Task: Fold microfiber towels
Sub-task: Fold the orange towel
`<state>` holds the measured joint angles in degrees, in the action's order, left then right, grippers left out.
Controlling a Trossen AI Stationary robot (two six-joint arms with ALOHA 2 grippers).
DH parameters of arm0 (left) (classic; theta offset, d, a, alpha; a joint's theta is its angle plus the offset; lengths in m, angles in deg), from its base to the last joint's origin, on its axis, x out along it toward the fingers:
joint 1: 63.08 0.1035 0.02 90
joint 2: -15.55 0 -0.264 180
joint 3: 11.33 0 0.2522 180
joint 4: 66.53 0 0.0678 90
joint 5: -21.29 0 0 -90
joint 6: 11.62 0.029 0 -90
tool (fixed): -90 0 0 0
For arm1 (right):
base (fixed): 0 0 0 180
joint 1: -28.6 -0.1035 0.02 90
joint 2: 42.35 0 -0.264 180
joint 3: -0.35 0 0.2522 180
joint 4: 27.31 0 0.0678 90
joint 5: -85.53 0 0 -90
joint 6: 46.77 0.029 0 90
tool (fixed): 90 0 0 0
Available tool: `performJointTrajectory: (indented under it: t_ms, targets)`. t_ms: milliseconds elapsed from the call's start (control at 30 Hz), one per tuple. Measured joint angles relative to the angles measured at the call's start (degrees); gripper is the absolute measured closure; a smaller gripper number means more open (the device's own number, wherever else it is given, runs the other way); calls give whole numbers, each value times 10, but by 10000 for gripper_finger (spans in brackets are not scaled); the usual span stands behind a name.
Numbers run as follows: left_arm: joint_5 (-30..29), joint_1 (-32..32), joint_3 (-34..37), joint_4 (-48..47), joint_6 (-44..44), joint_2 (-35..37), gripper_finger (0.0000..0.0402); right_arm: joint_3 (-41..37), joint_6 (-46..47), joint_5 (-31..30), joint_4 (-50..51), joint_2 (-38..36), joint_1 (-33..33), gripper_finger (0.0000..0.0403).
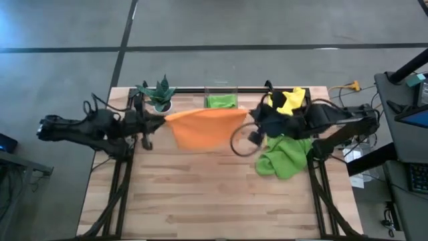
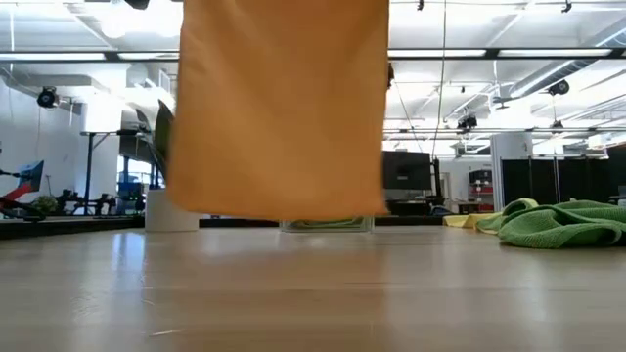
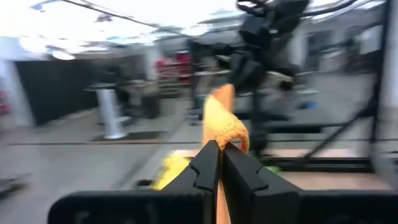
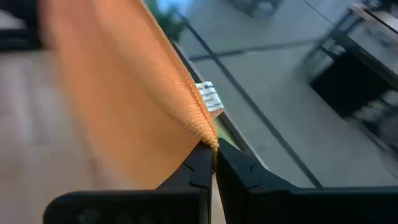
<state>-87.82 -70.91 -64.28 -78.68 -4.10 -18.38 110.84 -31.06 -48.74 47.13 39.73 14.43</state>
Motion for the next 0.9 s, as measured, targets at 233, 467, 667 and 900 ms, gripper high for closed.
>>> performJointTrajectory:
  t_ms: [233, 467, 667, 900]
  targets:
    - [51, -101, 47, -105, -148, -55, 401, -76, 152, -15, -7, 65, -153, 394]
    - [64, -189, 136, -41, -219, -154, 401, -154, 317, -31, -9, 153, -236, 394]
    - [142, -208, 163, 41, -257, -220, 401, -159, 335, 34, -88, 183, -250, 394]
    - [207, -208, 152, 89, -269, -243, 401, -174, 328, 104, -176, 189, -256, 394]
